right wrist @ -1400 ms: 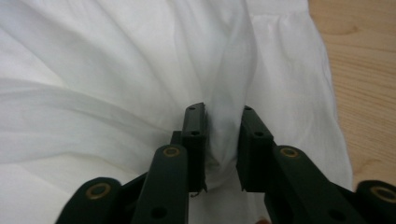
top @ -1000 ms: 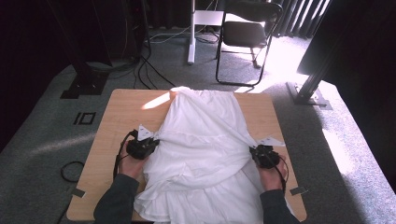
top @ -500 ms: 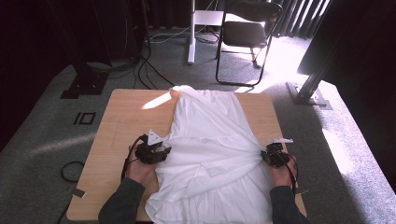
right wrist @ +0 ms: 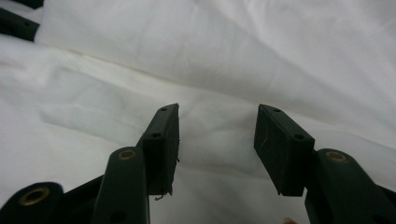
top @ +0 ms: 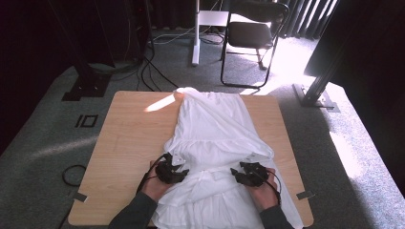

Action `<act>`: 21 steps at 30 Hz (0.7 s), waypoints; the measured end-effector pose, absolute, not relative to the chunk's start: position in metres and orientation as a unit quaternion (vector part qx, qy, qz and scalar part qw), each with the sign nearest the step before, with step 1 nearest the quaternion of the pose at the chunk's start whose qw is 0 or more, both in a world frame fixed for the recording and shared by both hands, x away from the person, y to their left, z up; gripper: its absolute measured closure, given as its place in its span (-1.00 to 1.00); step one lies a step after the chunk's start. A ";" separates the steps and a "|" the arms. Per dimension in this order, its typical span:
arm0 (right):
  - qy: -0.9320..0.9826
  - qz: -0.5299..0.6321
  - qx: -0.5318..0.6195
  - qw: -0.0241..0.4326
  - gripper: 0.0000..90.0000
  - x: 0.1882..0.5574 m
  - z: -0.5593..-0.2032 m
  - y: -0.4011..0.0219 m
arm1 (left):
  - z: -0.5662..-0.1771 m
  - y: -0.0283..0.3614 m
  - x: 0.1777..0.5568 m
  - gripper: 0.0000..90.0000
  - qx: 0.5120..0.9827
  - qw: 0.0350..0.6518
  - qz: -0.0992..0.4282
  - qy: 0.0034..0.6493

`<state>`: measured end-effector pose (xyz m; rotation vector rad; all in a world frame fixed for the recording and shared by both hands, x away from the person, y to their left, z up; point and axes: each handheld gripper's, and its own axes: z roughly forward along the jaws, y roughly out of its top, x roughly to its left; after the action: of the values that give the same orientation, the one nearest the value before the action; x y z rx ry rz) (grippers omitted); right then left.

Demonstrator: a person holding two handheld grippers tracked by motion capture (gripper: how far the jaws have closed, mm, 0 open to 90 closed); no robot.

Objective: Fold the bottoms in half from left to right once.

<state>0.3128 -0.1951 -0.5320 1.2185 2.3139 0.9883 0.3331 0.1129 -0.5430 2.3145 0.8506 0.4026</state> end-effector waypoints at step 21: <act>0.814 0.399 0.396 0.149 0.02 0.345 -0.517 -0.144 | -0.527 0.122 0.387 0.21 0.852 0.324 0.180 0.370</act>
<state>0.3454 -0.1442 -0.5171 1.1383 2.3395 1.1456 0.3866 0.1222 -0.5267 2.2349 0.9703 0.4732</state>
